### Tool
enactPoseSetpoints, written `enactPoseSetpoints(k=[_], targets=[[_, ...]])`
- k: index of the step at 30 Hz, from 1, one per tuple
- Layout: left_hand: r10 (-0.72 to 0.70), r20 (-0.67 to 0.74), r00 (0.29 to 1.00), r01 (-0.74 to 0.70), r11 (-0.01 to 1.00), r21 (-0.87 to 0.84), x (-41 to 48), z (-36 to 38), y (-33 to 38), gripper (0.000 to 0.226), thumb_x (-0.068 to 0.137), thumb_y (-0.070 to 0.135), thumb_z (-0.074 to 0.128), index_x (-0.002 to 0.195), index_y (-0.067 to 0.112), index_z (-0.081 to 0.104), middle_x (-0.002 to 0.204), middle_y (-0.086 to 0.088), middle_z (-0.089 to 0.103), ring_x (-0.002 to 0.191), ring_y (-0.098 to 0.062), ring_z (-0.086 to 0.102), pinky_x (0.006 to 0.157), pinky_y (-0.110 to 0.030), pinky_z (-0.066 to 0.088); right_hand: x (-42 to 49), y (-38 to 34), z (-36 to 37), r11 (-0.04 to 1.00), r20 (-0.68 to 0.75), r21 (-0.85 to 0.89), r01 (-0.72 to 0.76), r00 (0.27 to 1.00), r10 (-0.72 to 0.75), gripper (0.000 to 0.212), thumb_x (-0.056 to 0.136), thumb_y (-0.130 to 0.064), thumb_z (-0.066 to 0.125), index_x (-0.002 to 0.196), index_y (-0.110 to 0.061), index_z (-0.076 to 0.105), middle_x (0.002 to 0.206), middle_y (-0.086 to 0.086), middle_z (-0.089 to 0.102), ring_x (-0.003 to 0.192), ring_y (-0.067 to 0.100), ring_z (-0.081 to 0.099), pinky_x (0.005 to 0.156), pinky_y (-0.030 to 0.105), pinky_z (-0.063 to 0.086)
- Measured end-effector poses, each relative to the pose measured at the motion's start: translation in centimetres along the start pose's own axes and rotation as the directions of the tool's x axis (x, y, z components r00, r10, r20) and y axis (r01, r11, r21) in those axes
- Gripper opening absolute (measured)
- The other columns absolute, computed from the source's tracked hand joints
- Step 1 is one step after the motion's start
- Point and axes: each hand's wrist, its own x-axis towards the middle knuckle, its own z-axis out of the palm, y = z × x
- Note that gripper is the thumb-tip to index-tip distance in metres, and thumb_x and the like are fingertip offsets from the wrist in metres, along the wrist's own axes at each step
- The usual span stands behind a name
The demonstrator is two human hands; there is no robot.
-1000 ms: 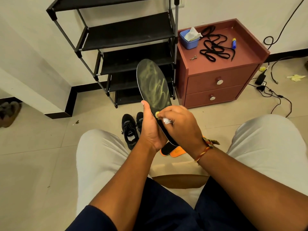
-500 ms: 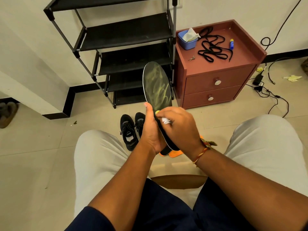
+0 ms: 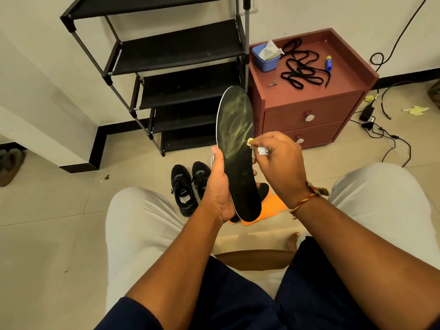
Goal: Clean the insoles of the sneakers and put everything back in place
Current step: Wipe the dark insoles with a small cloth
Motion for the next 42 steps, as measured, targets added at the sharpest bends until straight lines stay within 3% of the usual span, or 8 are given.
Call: enactPoseSetpoints(k=[7, 11, 14, 20, 25, 30, 33, 42], targets=[[0.014, -0.032, 0.999, -0.015, 1.0, -0.027, -0.9, 0.2, 0.8, 0.081, 0.092, 0.078, 0.031, 0.103, 0.014, 0.081, 0.114, -0.014, 0.073, 0.111, -0.027, 0.07, 0.101, -0.039, 0.051, -3.4, -4.3, 1.8, 0.978, 0.074, 0.153, 0.143, 0.985, -0.156, 0.017, 0.087, -0.005, 0.066, 0.098, -0.012, 0.077, 0.098, 0.0, 0.072, 0.094, 0.014, 0.065, 0.087, 0.032, 0.054], [-0.01, -0.011, 1.0, 0.01, 1.0, -0.029, -1.0, 0.1, 1.0, 0.081, 0.092, 0.078, 0.032, 0.111, 0.013, 0.078, 0.122, -0.016, 0.07, 0.118, -0.03, 0.066, 0.106, -0.042, 0.048, -2.7, -3.9, 2.0, 0.98, 0.08, 0.127, 0.153, 0.983, -0.164, 0.019, 0.087, -0.006, 0.064, 0.095, -0.015, 0.078, 0.097, -0.003, 0.071, 0.093, 0.013, 0.063, 0.085, 0.031, 0.053], [-0.046, 0.04, 0.998, 0.044, 0.997, 0.058, -1.2, 0.6, 0.8, 0.081, 0.092, 0.079, 0.027, 0.109, 0.019, 0.079, 0.119, -0.014, 0.071, 0.107, -0.027, 0.07, 0.09, -0.04, 0.057, -1.3, -2.1, 1.3, 0.993, 0.031, 0.05, 0.11, 0.993, -0.112, 0.018, 0.087, -0.007, 0.067, 0.098, -0.016, 0.078, 0.098, -0.001, 0.071, 0.093, 0.017, 0.063, 0.085, 0.031, 0.052], [-0.044, 0.021, 0.999, 0.041, 0.99, 0.132, -1.1, 1.0, 0.3, 0.091, 0.091, 0.08, 0.029, 0.129, 0.005, 0.064, 0.114, -0.016, 0.054, 0.087, -0.023, 0.05, 0.075, -0.036, 0.046, 0.8, 1.1, -0.3, 0.999, -0.071, -0.012, -0.046, 0.996, 0.045, 0.016, 0.09, -0.008, 0.067, 0.101, -0.012, 0.077, 0.099, 0.004, 0.072, 0.092, 0.019, 0.065, 0.084, 0.037, 0.056], [-0.026, -0.001, 1.0, 0.026, 0.989, 0.149, -1.2, 0.9, 0.5, 0.08, 0.092, 0.079, 0.027, 0.121, 0.019, 0.073, 0.124, -0.015, 0.066, 0.106, -0.026, 0.063, 0.089, -0.039, 0.051, -0.9, -1.1, 0.4, 0.994, -0.021, 0.102, 0.03, 0.999, -0.028, 0.015, 0.087, -0.006, 0.069, 0.098, -0.011, 0.078, 0.097, 0.002, 0.073, 0.092, 0.015, 0.067, 0.086, 0.036, 0.056], [0.007, -0.049, 0.999, -0.005, 0.999, 0.045, -1.1, 0.0, 1.1, 0.085, 0.094, 0.077, 0.024, 0.094, 0.016, 0.083, 0.109, -0.014, 0.075, 0.105, -0.025, 0.072, 0.099, -0.038, 0.052, -3.3, -4.8, 1.8, 0.967, 0.055, 0.231, 0.112, 0.99, -0.128, 0.014, 0.086, -0.005, 0.069, 0.094, -0.012, 0.078, 0.096, 0.0, 0.074, 0.092, 0.013, 0.068, 0.086, 0.033, 0.055], [0.0, -0.051, 0.999, 0.003, 0.998, 0.056, -1.0, 0.0, 1.1, 0.085, 0.093, 0.079, 0.025, 0.102, 0.016, 0.081, 0.117, -0.016, 0.072, 0.112, -0.027, 0.069, 0.101, -0.041, 0.05, -2.7, -4.2, 1.8, 0.973, 0.052, 0.194, 0.121, 0.99, -0.134, 0.016, 0.085, -0.005, 0.067, 0.094, -0.013, 0.078, 0.096, 0.0, 0.073, 0.093, 0.014, 0.066, 0.086, 0.034, 0.054], [-0.015, 0.033, 0.999, 0.008, 0.979, 0.204, -0.9, 1.0, 0.0, 0.09, 0.092, 0.079, 0.022, 0.115, 0.01, 0.073, 0.107, -0.018, 0.058, 0.081, -0.022, 0.054, 0.072, -0.037, 0.046, 1.6, 1.4, -0.6, 0.996, -0.101, 0.025, -0.082, 0.991, 0.084, 0.014, 0.089, -0.01, 0.069, 0.099, -0.012, 0.078, 0.097, 0.002, 0.073, 0.091, 0.016, 0.066, 0.085, 0.03, 0.055]])
